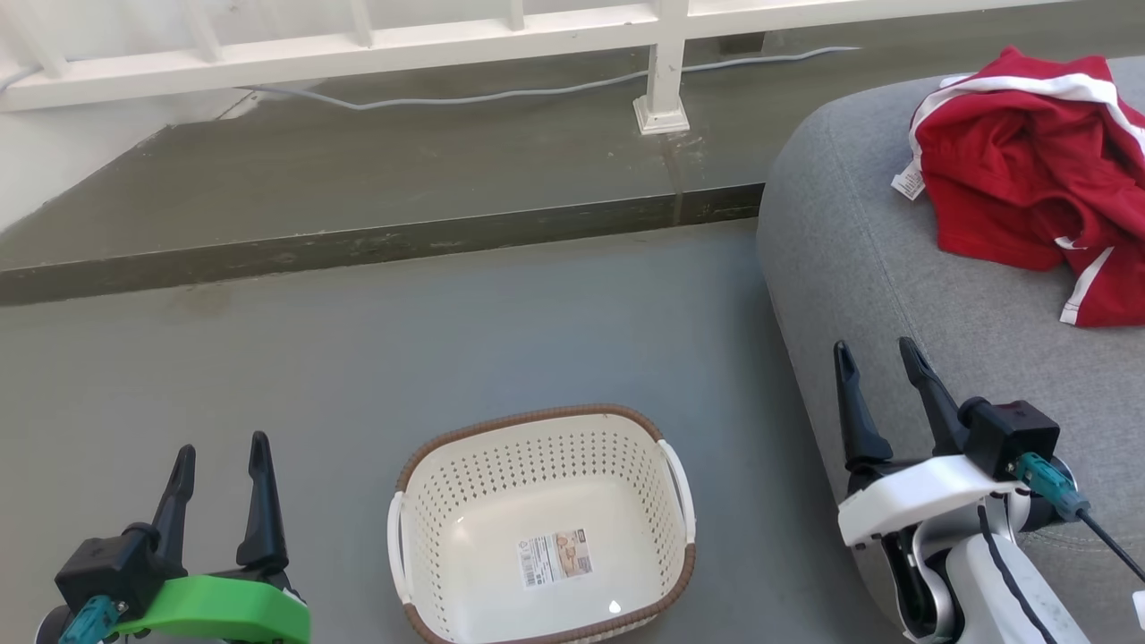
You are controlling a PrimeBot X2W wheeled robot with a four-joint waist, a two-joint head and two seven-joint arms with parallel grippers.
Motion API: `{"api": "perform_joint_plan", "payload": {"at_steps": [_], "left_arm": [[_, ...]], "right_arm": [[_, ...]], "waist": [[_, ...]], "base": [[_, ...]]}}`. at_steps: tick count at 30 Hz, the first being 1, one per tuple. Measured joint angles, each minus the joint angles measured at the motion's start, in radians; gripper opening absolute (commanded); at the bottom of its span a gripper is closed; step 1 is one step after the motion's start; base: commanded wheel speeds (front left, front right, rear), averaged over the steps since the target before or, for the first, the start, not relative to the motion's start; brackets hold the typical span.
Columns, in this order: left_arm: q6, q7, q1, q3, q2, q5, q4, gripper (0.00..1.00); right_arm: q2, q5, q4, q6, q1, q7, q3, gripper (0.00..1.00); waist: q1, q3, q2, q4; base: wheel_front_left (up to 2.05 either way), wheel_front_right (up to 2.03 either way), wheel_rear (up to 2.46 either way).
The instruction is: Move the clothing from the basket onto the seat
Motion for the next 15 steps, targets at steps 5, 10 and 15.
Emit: {"api": "perform_joint_plan", "payload": {"at_steps": [5, 10, 15], "left_arm": [[-0.004, 0.0, 0.011, 0.01, -0.004, 0.006, -0.011, 1.0], [-0.005, 0.0, 0.026, 0.019, -0.007, 0.008, -0.013, 1.0], [-0.01, 0.0, 0.034, 0.024, -0.009, 0.034, -0.017, 1.0]], "right_arm": [[0.0, -0.002, -0.005, 0.0, 0.02, 0.0, -0.001, 1.0], [0.0, -0.002, -0.008, 0.0, 0.022, 0.0, -0.001, 1.0], [0.001, -0.007, -0.015, 0.0, 0.032, 0.0, -0.003, 1.0]], "waist": [[0.0, -0.006, 0.0, 0.001], [0.0, -0.011, 0.0, 0.003], [0.0, -0.014, 0.0, 0.003]], "base": [[0.0, 0.0, 0.0], [0.0, 0.0, 0.0], [0.0, 0.0, 0.0]]}}
